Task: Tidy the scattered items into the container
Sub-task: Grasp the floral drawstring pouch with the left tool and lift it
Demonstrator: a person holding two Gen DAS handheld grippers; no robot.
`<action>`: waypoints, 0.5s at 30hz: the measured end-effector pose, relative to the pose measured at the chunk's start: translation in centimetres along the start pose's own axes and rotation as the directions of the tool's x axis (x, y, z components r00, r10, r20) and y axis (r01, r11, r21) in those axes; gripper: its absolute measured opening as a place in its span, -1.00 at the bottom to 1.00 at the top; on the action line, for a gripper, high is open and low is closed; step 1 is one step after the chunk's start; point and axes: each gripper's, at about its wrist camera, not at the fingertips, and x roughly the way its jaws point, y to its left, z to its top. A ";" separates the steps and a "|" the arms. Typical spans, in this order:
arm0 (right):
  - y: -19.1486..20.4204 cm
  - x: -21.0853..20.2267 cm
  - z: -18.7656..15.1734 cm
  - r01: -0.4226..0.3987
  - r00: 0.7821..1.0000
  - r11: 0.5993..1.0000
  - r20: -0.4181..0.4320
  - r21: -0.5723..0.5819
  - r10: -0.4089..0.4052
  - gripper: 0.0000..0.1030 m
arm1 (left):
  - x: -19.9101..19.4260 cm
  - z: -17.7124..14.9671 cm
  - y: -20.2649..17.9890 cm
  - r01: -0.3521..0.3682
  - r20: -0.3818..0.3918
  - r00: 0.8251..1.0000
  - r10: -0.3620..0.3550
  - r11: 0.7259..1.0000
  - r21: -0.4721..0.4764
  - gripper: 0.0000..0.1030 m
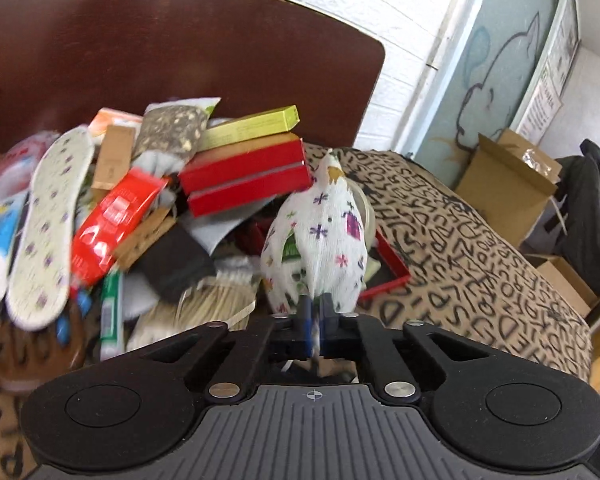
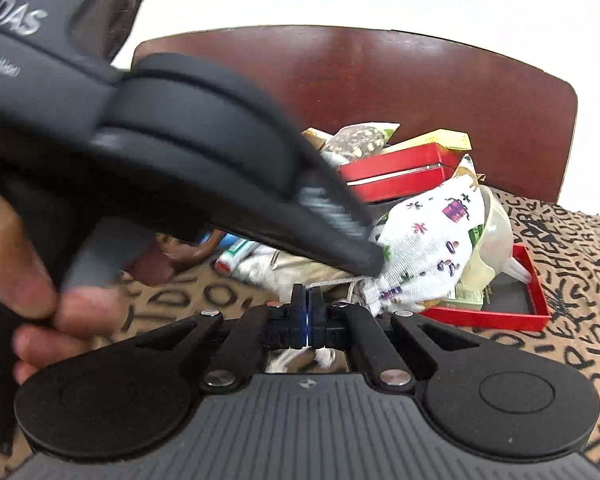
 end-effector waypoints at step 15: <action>4.0 -4.9 -2.1 -0.174 0.982 0.972 -0.108 -0.161 0.158 -0.98 | -7.6 -5.8 1.4 0.021 0.030 0.999 -0.018 0.995 -0.097 -1.00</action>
